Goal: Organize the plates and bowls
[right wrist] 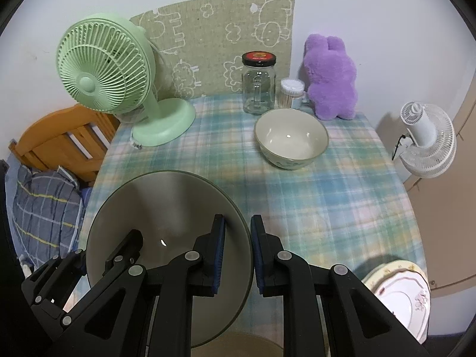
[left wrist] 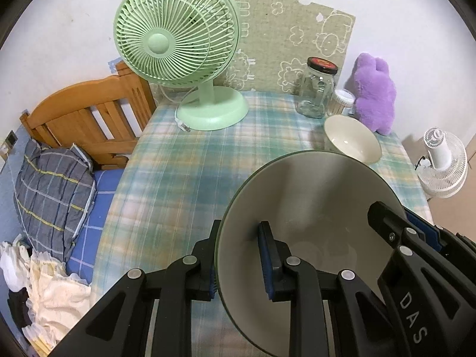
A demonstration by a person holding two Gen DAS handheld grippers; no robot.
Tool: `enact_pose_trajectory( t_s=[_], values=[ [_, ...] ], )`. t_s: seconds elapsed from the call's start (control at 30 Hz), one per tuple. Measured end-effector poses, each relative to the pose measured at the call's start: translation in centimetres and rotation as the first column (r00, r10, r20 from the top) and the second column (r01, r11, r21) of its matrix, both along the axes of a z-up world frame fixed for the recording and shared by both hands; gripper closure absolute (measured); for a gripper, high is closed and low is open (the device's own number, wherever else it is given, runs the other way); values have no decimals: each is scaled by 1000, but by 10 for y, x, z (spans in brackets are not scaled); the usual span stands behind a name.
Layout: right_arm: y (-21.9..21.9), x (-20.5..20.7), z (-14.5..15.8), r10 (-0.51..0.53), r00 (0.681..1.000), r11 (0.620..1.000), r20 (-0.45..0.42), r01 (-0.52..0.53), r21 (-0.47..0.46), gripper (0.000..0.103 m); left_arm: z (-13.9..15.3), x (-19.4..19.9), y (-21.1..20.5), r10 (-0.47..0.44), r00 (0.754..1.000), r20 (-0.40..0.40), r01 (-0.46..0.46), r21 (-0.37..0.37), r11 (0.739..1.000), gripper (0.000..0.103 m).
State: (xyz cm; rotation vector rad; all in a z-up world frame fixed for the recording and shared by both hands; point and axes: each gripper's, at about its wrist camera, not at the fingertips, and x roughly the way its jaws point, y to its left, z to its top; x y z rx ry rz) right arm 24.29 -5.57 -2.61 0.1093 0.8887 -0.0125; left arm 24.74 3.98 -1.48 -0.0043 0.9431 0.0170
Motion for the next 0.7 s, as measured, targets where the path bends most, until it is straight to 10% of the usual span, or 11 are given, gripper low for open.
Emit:
enact_pose_trajectory(
  t_s=[0.7],
  values=[
    [-26,-98,-4,29,999,1000,18,-29,-3,82,-6,-92,-26,8,1000,-3,-8,13,1000,82]
  ],
)
